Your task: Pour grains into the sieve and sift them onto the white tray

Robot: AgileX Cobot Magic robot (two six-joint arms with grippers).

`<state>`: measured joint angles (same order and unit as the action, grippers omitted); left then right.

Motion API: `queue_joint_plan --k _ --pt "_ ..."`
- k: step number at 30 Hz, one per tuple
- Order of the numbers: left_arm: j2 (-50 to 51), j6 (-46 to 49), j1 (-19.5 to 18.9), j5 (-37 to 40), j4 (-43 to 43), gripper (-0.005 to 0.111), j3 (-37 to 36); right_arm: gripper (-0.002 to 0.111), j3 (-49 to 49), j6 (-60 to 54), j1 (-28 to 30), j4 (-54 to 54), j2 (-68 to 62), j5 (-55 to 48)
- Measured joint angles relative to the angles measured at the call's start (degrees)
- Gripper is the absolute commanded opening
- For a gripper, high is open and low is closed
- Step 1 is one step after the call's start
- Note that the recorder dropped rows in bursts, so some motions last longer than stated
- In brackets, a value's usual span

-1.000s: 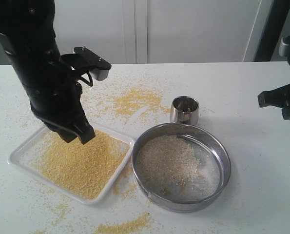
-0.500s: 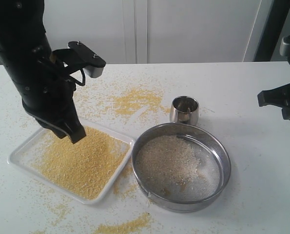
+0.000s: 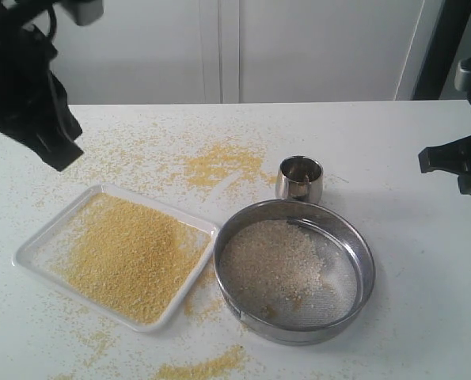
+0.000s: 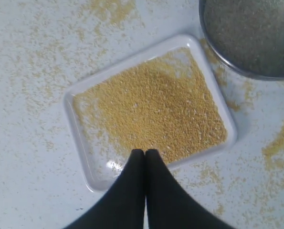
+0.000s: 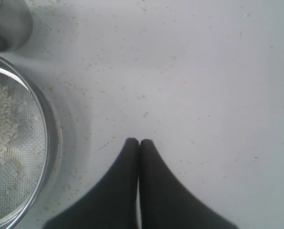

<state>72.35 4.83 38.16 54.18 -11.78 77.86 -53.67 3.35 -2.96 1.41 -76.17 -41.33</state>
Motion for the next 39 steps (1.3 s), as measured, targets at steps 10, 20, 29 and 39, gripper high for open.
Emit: queue_joint_plan --k 10,20,29,39 --pt "-10.41 -1.36 -6.72 -9.69 0.35 0.000 -7.50 0.000 0.00 0.00 0.00 0.00 0.00 0.00" --pt "-23.34 -2.18 -15.30 -26.30 0.94 0.000 -23.15 0.000 0.00 0.00 0.00 0.00 0.00 0.00" --pt "-33.69 -2.77 -24.79 -28.99 1.86 0.000 -32.55 0.000 0.00 0.00 0.00 0.00 0.00 0.00" --pt "-42.90 -2.98 -34.00 -33.94 4.56 0.000 -40.47 0.000 0.00 0.00 0.00 0.00 0.00 0.00"
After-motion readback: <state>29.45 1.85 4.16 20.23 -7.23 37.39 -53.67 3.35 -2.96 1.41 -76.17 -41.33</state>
